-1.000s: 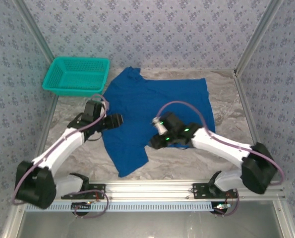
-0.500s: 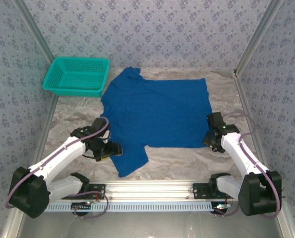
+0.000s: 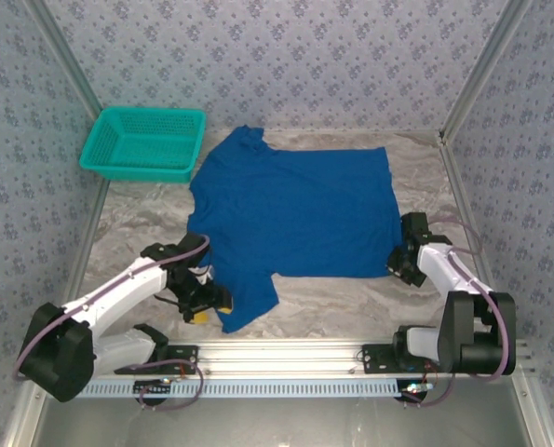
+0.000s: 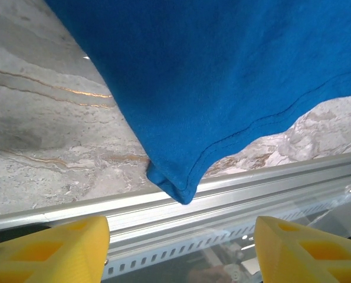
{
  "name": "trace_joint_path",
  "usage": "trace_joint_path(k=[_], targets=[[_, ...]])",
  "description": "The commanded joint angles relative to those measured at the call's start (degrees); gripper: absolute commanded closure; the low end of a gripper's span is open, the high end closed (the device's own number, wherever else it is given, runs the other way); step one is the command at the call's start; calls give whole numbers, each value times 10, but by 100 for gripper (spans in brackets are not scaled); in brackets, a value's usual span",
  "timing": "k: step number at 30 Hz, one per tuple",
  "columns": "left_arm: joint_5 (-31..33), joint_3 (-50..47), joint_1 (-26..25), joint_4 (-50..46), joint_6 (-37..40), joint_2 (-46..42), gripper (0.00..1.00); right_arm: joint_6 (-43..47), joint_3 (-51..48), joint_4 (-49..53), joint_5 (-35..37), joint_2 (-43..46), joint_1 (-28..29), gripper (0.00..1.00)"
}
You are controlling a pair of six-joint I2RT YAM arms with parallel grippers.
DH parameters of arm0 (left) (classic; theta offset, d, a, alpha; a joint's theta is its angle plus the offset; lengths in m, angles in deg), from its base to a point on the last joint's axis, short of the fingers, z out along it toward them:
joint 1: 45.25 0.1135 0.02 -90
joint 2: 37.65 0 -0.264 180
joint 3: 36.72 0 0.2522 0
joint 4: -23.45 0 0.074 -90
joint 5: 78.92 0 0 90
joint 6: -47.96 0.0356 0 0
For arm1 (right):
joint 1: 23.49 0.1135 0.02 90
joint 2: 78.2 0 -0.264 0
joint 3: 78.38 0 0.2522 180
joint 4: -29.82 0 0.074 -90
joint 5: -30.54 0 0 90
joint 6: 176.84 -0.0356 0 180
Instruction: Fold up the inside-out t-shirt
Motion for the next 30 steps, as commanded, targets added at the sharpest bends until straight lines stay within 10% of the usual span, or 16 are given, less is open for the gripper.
trace_joint_path(k=[1,14,30], targets=[[-8,-5,-21,7,-15,16,37,3,-1,-31,-21,-11,-4,84],[27,-63,-72,147,-78,70,50,21,16,-22,-31,-12,-7,92],[42,-38,-80,185,-66,102,92,63,58,36,1,-22,-18,100]])
